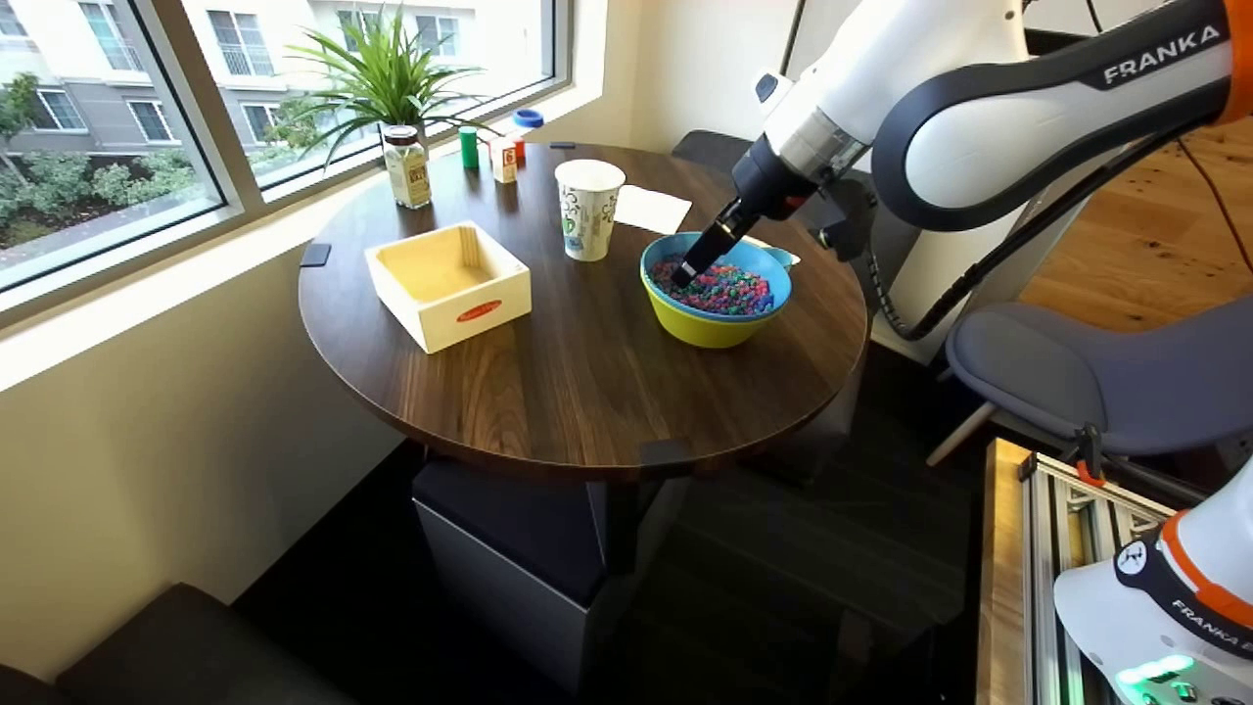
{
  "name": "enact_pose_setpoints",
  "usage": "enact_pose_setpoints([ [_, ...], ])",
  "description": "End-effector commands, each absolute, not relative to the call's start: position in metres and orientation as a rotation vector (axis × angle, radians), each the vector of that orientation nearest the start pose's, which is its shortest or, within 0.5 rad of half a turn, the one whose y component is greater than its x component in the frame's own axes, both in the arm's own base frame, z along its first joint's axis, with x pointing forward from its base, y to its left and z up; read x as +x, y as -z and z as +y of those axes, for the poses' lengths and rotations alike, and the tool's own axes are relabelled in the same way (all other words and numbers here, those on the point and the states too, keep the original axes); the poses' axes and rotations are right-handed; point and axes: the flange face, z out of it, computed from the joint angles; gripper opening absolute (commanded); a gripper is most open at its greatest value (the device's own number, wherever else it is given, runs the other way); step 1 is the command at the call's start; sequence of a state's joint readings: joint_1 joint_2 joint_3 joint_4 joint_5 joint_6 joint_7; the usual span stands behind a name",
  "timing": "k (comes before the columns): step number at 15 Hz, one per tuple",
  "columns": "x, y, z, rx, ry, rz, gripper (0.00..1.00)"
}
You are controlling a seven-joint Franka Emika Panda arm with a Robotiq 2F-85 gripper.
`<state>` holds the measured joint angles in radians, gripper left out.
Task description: Put some colored objects in the measuring spoon
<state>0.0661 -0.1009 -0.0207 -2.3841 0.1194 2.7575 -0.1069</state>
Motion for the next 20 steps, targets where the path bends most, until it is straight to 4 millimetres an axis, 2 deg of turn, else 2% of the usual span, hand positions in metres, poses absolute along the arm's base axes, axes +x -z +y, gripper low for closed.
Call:
enact_pose_setpoints([
  [1, 0.520, -0.404, 0.018, -2.997, 0.665, -0.098, 0.42],
  [2, 0.519, -0.402, 0.018, -2.997, 0.653, -0.102, 0.35],
  [3, 0.518, -0.400, 0.018, -3.002, 0.642, -0.109, 0.46],
  [4, 0.517, -0.398, 0.017, -3.004, 0.633, -0.113, 0.69],
  [6, 0.517, -0.396, 0.016, -3.010, 0.621, -0.120, 0.70],
  [7, 0.516, -0.395, 0.015, -3.013, 0.617, -0.124, 0.62],
  [8, 0.516, -0.394, 0.015, -3.015, 0.613, -0.128, 0.35],
  [9, 0.516, -0.394, 0.014, -3.017, 0.613, -0.131, 0.37],
  [10, 0.516, -0.395, 0.014, -3.017, 0.615, -0.133, 0.33],
  [14, 0.516, -0.398, 0.014, -3.012, 0.621, -0.143, 0.02],
  [17, 0.516, -0.397, 0.013, -3.017, 0.621, -0.152, 0.00],
  [20, 0.516, -0.410, 0.011, -3.016, 0.664, -0.146, 0.02],
])
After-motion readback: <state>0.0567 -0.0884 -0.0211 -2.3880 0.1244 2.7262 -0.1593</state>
